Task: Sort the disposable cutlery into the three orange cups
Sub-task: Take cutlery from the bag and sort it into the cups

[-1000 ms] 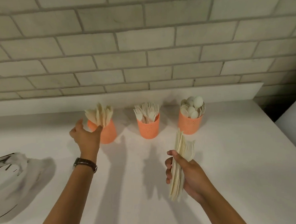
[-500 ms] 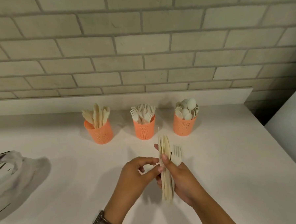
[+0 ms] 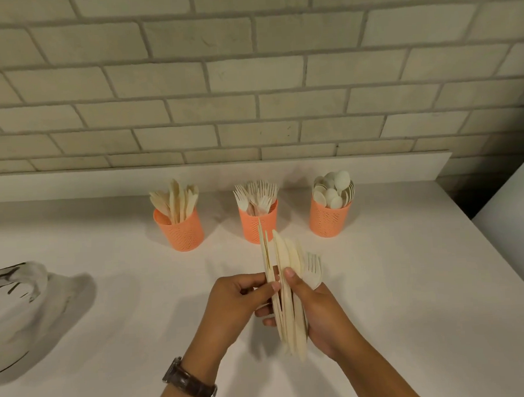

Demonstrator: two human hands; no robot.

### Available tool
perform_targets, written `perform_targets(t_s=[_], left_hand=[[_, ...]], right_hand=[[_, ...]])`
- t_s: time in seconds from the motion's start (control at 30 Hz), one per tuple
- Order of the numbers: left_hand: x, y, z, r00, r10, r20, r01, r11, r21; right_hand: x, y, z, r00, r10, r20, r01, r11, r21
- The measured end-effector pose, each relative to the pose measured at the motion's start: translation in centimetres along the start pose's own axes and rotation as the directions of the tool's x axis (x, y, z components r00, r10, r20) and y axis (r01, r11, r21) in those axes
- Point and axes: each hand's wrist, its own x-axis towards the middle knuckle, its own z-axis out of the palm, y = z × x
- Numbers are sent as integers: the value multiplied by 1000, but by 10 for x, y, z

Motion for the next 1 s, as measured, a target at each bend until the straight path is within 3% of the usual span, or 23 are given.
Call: perform_targets(t_s=[0.17, 0.37, 0.5, 0.6, 0.67, 0.87, 1.0], left_hand=[[4, 4, -3, 1000, -23, -2, 23, 999, -41], [41, 23, -48, 969, 111, -221, -107, 994, 31], [83, 39, -104, 843, 232, -485, -200, 973, 116], [110, 38, -133, 742, 302, -599, -205, 952, 226], [127, 28, -142, 711, 302, -635, -168, 950, 264], [149, -10, -142, 780, 159, -605, 67, 941, 333], [133, -14, -130, 742, 231, -629, 30, 926, 375]], right_hand=[[5, 2, -4, 997, 42, -67, -40, 998, 41], [15, 4, -13, 985, 75, -157, -63, 995, 79], [19, 3, -19, 981, 67, -180, -58, 997, 53], [21, 4, -21, 979, 65, -192, -55, 997, 53], [22, 5, -21, 978, 68, -196, -59, 997, 49], [24, 4, -18, 978, 65, -198, -60, 998, 32], [23, 0, -15, 981, 46, -189, -36, 998, 52]])
